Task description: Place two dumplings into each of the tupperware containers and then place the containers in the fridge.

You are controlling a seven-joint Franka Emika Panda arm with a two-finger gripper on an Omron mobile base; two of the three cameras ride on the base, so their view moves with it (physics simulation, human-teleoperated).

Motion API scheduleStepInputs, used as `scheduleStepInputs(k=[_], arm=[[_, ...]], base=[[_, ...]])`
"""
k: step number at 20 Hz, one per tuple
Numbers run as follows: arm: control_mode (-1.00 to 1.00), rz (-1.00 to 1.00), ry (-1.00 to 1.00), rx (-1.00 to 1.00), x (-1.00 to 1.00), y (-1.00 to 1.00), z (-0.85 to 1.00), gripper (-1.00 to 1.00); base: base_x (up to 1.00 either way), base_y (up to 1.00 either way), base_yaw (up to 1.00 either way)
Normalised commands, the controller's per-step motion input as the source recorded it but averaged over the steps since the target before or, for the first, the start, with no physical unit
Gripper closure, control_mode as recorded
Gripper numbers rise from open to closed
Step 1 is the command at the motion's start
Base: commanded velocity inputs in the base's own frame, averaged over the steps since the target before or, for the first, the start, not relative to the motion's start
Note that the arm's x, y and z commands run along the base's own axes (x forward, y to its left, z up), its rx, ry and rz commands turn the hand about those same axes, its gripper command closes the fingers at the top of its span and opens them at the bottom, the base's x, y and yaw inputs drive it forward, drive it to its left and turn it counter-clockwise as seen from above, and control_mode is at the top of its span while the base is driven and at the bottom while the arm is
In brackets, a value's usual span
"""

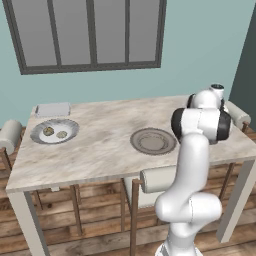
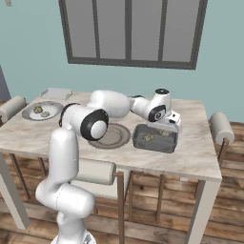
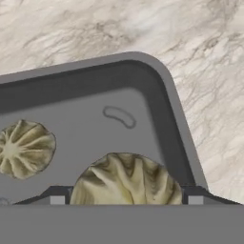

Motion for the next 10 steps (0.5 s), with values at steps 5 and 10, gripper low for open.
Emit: scheduleStepInputs(k=[5,10], arm=[[-1.0,-0.1,0.14,0.0,-0.03,-0.38,-0.13,1.0],[-1.0,-0.05,0.08,0.01,0.0,0.18,-0.11,1.0]], base=[[0.0,0.0,0.0],[0.0,0.0,0.0]])
